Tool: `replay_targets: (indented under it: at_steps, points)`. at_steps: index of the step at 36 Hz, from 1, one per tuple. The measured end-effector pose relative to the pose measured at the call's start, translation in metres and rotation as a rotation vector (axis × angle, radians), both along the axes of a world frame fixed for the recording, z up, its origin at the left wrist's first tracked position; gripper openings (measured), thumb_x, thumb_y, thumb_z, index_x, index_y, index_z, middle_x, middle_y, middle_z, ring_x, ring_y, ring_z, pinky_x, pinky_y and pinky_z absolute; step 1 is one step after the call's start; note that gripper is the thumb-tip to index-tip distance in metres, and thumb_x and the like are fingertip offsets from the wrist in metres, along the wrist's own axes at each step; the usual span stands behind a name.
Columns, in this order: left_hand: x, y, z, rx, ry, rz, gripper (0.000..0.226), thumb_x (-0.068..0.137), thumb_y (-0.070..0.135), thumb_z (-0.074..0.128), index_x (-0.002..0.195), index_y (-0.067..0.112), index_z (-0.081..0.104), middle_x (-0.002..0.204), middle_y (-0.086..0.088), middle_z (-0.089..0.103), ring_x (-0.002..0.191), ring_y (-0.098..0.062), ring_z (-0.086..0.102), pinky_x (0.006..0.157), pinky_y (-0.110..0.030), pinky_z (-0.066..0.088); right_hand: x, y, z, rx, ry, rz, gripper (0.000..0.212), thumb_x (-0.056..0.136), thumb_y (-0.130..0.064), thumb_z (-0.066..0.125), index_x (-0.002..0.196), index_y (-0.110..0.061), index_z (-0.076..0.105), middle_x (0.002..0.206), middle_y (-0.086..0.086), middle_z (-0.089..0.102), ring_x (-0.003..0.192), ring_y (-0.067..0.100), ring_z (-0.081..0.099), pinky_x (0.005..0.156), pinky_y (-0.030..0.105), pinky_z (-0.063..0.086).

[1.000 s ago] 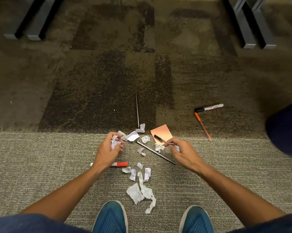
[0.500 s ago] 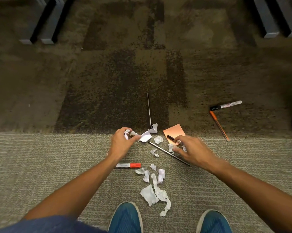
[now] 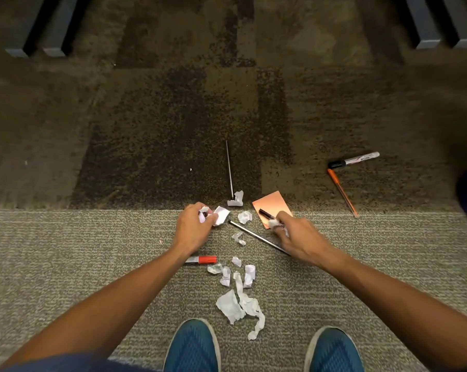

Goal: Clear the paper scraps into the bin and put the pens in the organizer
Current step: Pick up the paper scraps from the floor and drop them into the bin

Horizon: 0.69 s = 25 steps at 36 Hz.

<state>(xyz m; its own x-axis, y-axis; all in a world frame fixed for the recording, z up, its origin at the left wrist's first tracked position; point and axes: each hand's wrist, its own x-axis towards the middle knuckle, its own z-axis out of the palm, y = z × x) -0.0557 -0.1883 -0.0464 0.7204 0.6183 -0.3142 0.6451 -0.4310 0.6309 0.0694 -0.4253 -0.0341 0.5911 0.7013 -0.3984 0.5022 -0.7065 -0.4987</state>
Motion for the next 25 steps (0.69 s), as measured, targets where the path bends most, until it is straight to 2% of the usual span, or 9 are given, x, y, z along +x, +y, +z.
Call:
replay_targets:
  at_steps: [5, 8, 10, 12, 14, 16, 18, 22, 25]
  points:
    - [-0.014, -0.001, 0.001, -0.111, -0.068, 0.054, 0.014, 0.089, 0.032, 0.060, 0.083, 0.021, 0.058, 0.080, -0.005, 0.065, 0.058, -0.010, 0.049, 0.046, -0.024, 0.036, 0.001, -0.006, 0.004, 0.105, 0.179, -0.142, 0.020, 0.102, -0.011, 0.046, 0.112, -0.026, 0.053, 0.088, -0.008, 0.068, 0.076, 0.007, 0.069, 0.065, 0.031, 0.062]
    - [-0.022, -0.004, 0.008, -0.233, -0.131, 0.101, 0.007, 0.090, 0.023, 0.057, 0.084, 0.025, 0.055, 0.087, -0.005, 0.066, 0.064, -0.016, 0.057, 0.050, -0.030, 0.043, -0.001, -0.010, 0.010, 0.191, 0.247, -0.179, 0.037, 0.101, -0.005, 0.044, 0.113, -0.039, 0.053, 0.095, -0.009, 0.067, 0.078, 0.003, 0.067, 0.060, 0.023, 0.059]
    - [-0.027, -0.006, 0.014, -0.306, -0.187, 0.142, 0.021, 0.087, 0.012, 0.058, 0.085, 0.033, 0.055, 0.089, -0.002, 0.067, 0.068, -0.016, 0.063, 0.051, -0.026, 0.047, -0.003, -0.010, 0.013, 0.231, 0.262, -0.180, 0.046, 0.099, 0.001, 0.044, 0.107, -0.043, 0.056, 0.102, -0.013, 0.065, 0.070, -0.004, 0.062, 0.053, 0.017, 0.053]
    - [-0.033, -0.009, 0.021, -0.412, -0.248, 0.164, 0.034, 0.088, 0.007, 0.056, 0.092, 0.040, 0.059, 0.095, -0.005, 0.068, 0.069, -0.015, 0.066, 0.056, -0.025, 0.051, -0.006, -0.010, 0.018, 0.265, 0.258, -0.175, 0.051, 0.096, 0.005, 0.045, 0.096, -0.044, 0.059, 0.112, -0.014, 0.063, 0.079, -0.009, 0.059, 0.072, 0.020, 0.055]
    - [-0.038, -0.011, 0.027, -0.487, -0.290, 0.163, 0.037, 0.092, 0.008, 0.053, 0.101, 0.043, 0.063, 0.100, -0.005, 0.068, 0.070, -0.016, 0.070, 0.066, -0.029, 0.054, -0.012, -0.010, 0.024, 0.289, 0.258, -0.157, 0.047, 0.094, 0.003, 0.047, 0.091, -0.042, 0.062, 0.122, -0.008, 0.061, 0.101, -0.006, 0.056, 0.096, 0.032, 0.047]
    - [-0.045, -0.013, 0.031, -0.527, -0.317, 0.154, 0.037, 0.095, 0.008, 0.051, 0.103, 0.041, 0.067, 0.095, -0.003, 0.070, 0.073, -0.022, 0.072, 0.073, -0.038, 0.056, -0.017, -0.010, 0.028, 0.286, 0.262, -0.145, 0.039, 0.094, -0.003, 0.049, 0.091, -0.039, 0.063, 0.131, -0.002, 0.060, 0.117, 0.006, 0.053, 0.107, 0.044, 0.037]
    - [-0.052, -0.014, 0.034, -0.565, -0.323, 0.146, 0.038, 0.094, 0.004, 0.052, 0.096, 0.035, 0.072, 0.093, -0.003, 0.072, 0.076, -0.024, 0.072, 0.073, -0.044, 0.060, -0.022, -0.009, 0.031, 0.277, 0.248, -0.116, 0.034, 0.093, -0.006, 0.051, 0.090, -0.039, 0.062, 0.129, -0.006, 0.059, 0.120, 0.008, 0.049, 0.110, 0.048, 0.031]
    - [-0.066, -0.018, 0.034, -0.549, -0.262, 0.131, 0.034, 0.091, -0.004, 0.053, 0.083, 0.021, 0.074, 0.106, 0.003, 0.067, 0.068, -0.010, 0.068, 0.057, -0.023, 0.056, -0.034, -0.007, 0.031, 0.234, 0.211, -0.006, 0.022, 0.091, -0.020, 0.057, 0.090, -0.041, 0.057, 0.115, -0.012, 0.059, 0.110, 0.004, 0.051, 0.108, 0.045, 0.036]
    - [-0.078, -0.018, 0.030, -0.490, -0.193, 0.082, 0.027, 0.091, -0.003, 0.052, 0.080, 0.014, 0.069, 0.101, 0.003, 0.068, 0.058, -0.007, 0.059, 0.050, -0.019, 0.049, -0.044, -0.006, 0.024, 0.200, 0.166, 0.089, 0.007, 0.093, -0.032, 0.058, 0.094, -0.039, 0.056, 0.107, -0.016, 0.056, 0.102, -0.002, 0.049, 0.106, 0.036, 0.039]
